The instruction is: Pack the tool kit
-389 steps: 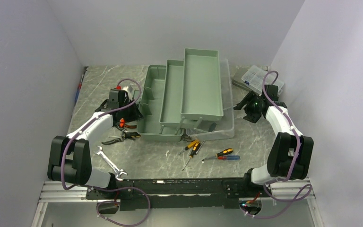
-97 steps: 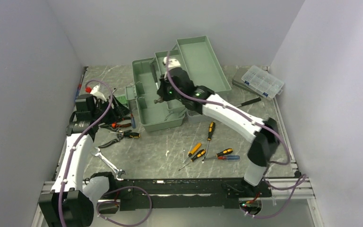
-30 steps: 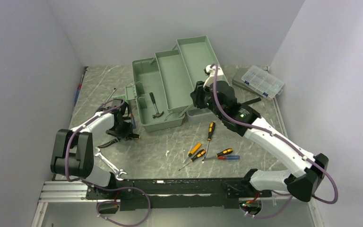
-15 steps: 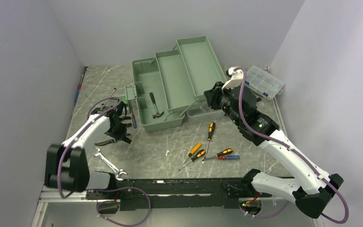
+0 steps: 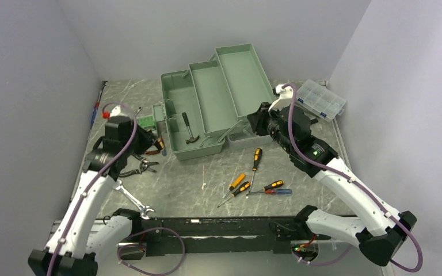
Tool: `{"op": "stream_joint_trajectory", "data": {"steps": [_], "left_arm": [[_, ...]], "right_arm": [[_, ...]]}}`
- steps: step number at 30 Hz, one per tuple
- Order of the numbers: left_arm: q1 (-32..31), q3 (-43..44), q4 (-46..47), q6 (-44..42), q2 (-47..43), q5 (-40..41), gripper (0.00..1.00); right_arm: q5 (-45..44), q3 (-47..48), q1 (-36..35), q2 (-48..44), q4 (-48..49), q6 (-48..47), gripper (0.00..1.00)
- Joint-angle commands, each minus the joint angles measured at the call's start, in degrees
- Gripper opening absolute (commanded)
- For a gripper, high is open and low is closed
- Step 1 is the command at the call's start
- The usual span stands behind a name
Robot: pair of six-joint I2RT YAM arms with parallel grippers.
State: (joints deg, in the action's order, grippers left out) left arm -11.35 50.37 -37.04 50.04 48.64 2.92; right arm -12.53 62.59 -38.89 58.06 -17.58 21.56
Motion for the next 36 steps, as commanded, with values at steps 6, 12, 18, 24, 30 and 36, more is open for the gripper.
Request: {"op": "stream_joint_trajectory", "data": {"steps": [6,12,18,24,30,36], "left_arm": [[-2.49,22.97,6.73,-14.11,23.76,-20.60,0.00],[-4.32,32.06,6.47,-14.15,38.35,-17.24,0.00],[-4.88,37.51,6.84,-15.16,50.67,-19.32,0.00],[-5.87,40.81,6.87,-16.55,56.48,-21.61,0.25],[-6.49,40.13,6.86,-19.13,52.61,-18.89,0.49],[-6.60,34.95,7.62,-22.18,43.76,-17.07,0.53]], "right_arm": [[1.22,0.31,0.79,-0.99,-0.22,0.43,0.23],[1.24,2.27,1.33,0.21,-1.98,-0.73,0.23],[2.37,2.81,1.59,1.71,-2.37,0.48,0.23],[2.27,1.73,1.73,2.95,-3.13,3.05,0.25],[0.70,-0.28,1.99,2.84,-9.82,9.91,0.34],[-0.10,-5.41,2.07,-1.39,-16.14,15.81,0.44]]}}
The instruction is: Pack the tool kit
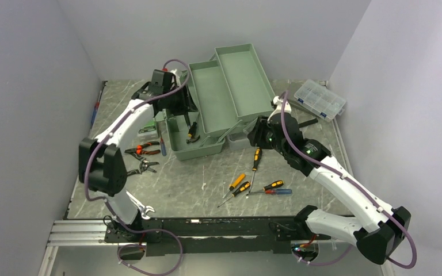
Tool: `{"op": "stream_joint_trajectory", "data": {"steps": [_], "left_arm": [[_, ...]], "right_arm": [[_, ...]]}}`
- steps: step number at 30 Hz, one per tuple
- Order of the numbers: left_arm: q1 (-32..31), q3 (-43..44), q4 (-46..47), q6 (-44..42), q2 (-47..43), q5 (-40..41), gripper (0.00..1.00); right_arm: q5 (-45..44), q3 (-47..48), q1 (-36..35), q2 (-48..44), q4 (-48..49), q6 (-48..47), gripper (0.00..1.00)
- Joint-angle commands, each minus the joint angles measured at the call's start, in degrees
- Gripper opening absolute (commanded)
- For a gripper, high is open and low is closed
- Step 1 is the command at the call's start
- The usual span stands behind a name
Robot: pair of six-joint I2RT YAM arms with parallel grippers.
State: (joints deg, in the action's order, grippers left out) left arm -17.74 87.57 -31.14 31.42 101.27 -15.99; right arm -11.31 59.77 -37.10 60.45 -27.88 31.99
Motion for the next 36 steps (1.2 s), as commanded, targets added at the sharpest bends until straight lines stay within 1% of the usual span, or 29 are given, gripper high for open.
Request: {"op": "stream_joint_trajectory", "data": {"steps": [1,5,8,11,12,15,17,18,19,20,22,23,24,26,28,32,35,36], "left_arm": [[-0.19,-3.47,1.77,-4.13,-10.98,2.37,0.53],[-0.19,-10.81,2.43,-6.52,-20.26,4.30,0.56],[-0.19,-17.24,2.61,-7.75,-27.71,6.33,0.57],[-0.19,-23.87,3.86,-9.45,-36.03,5.82,0.62],[-0.19,-25.81,4.29,-10.33,-38.31,5.13,0.64],[-0.19,-31.01,5.38,-12.74,-44.41,2.46,0.74],[-0.19,-33.22,4.56,-13.52,-47.11,1.98,0.96],[-0.19,-34.69,4.18,-13.89,-48.25,1.19,0.99],[-0.19,-35.74,4.41,-14.25,-49.27,0.20,0.99],[-0.19,-36.93,4.85,-14.23,-50.27,-0.39,0.99],[-0.19,-39.16,6.20,-14.08,-52.28,-2.01,0.99],[-0.27,-40.10,7.02,-14.15,-53.10,-3.16,0.99],[-0.40,-40.87,7.65,-14.30,-53.76,-4.27,0.99],[-0.77,-41.85,8.60,-14.63,-54.80,-6.29,0.99],[-1.20,-42.20,8.61,-15.46,-55.27,-7.37,0.99],[-1.68,-42.13,7.54,-16.83,-56.08,-7.85,0.99],[-1.85,-41.92,6.70,-17.36,-56.49,-7.99,0.99],[-1.86,-41.81,6.44,-17.49,-56.56,-8.07,0.99]], "right_arm": [[-1.49,-3.49,0.28,-4.63,-6.63,6.04,0.43],[-1.28,-7.10,0.35,-7.53,-8.23,8.34,0.43],[-0.95,-10.56,0.28,-8.72,-7.35,9.77,0.43],[-0.68,-13.73,0.31,-9.02,-6.51,12.10,0.44],[-0.68,-14.59,0.28,-8.94,-6.45,13.43,0.46],[-2.38,-16.55,0.41,-8.46,-7.91,16.33,0.56],[-6.36,-16.68,0.53,-7.54,-12.14,20.54,0.57],[-8.38,-16.56,0.96,-6.89,-15.31,24.05,0.63],[-9.68,-16.76,1.43,-6.38,-18.51,27.44,0.73],[-10.37,-17.26,1.97,-6.13,-20.71,30.75,0.80],[-9.45,-18.86,2.91,-6.40,-21.71,33.57,0.84],[-8.91,-19.87,3.25,-6.90,-21.73,34.85,0.89],[-8.44,-21.07,3.57,-7.40,-21.17,35.89,0.90],[-8.39,-22.96,4.39,-8.32,-21.15,38.26,0.89],[-8.86,-24.58,5.47,-8.94,-21.14,40.01,0.83],[-6.62,-27.64,8.93,-9.63,-20.18,42.07,0.76],[-5.05,-29.57,10.36,-10.05,-20.28,44.63,0.73],[-4.88,-30.03,10.67,-10.15,-20.70,45.47,0.71]]}}
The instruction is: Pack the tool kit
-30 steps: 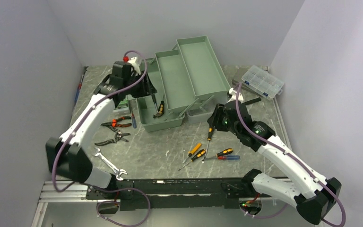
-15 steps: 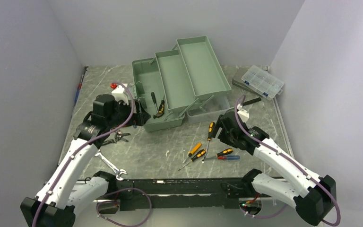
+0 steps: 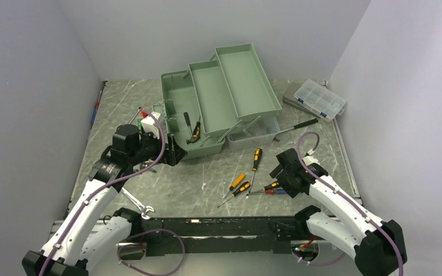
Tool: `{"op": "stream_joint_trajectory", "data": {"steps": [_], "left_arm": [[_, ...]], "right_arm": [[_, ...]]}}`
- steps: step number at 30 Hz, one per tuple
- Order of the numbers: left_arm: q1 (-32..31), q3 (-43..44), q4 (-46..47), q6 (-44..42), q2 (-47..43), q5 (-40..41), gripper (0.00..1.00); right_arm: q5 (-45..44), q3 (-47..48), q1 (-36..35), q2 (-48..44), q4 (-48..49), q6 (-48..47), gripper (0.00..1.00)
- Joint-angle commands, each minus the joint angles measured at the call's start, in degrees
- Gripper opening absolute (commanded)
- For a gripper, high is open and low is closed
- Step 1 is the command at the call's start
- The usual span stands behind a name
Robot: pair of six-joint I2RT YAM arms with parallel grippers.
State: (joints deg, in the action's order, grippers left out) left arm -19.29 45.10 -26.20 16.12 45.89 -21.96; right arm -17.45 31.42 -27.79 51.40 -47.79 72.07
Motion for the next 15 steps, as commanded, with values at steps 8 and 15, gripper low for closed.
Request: {"op": "stream_joint_trajectory", "data": {"steps": [8,15], "left_arm": [[-0.40,1.49,-0.98,-4.50,-1.62,-2.25,0.99],[-0.40,3.93,-2.55,-9.30,-5.47,-3.71,0.99]], "right_arm": [[-1.73,-2.51,4.02,-3.29,-6.15,8.53,0.60],[-3.76,-1.34,6.52,-2.65,-10.95,10.70,0.54]]}}
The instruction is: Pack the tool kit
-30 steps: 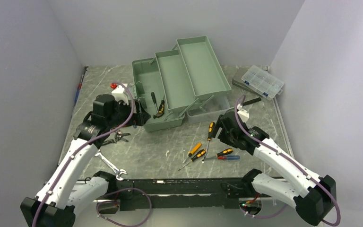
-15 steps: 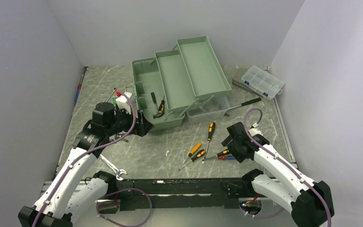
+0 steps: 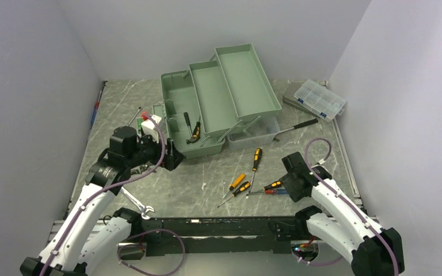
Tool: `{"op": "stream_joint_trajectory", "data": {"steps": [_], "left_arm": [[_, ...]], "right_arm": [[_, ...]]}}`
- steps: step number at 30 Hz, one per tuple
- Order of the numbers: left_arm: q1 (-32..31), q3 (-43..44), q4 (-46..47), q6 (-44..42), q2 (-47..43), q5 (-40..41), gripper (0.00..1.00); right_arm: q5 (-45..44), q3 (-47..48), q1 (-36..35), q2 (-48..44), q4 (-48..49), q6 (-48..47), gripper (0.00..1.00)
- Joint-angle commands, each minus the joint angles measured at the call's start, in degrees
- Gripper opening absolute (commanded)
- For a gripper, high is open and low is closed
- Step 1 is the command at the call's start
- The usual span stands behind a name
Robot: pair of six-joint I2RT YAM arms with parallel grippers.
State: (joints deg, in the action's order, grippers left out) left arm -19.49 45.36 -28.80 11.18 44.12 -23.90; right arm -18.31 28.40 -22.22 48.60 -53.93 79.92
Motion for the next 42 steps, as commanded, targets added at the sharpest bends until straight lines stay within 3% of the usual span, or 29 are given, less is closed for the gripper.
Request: {"op": "stream_joint_trajectory", "data": {"steps": [1,9,20,24,25,34,42], "left_arm": [[-0.21,4.01,-0.21,-5.00,-4.33,-1.41,0.99],[-0.25,1.57,1.40,-5.47,-6.27,-0.77,0.99],[-0.20,1.21,1.63,-5.95,-7.04,0.12,1.00],[-0.20,1.25,1.36,-6.04,-7.16,0.20,0.99],[-0.20,1.20,1.42,-6.01,-7.28,0.10,0.99],[-0.20,1.12,1.62,-5.99,-7.90,0.07,0.99],[-0.20,1.22,1.43,-6.08,-8.23,0.50,0.99]], "right_arm": [[-3.12,1.71,1.16,0.18,-4.98,2.88,0.53],[-1.33,-0.61,2.72,2.11,1.30,2.05,0.49],[1.23,-2.27,3.07,8.63,6.65,0.95,0.33],[0.82,-1.20,3.15,7.98,5.53,-1.33,0.03],[0.43,-0.11,3.07,7.85,4.54,-2.93,0.00],[-1.63,11.51,3.06,7.68,-5.66,-10.99,0.00],[13.20,17.11,3.04,-6.59,20.28,-35.83,0.00]]}}
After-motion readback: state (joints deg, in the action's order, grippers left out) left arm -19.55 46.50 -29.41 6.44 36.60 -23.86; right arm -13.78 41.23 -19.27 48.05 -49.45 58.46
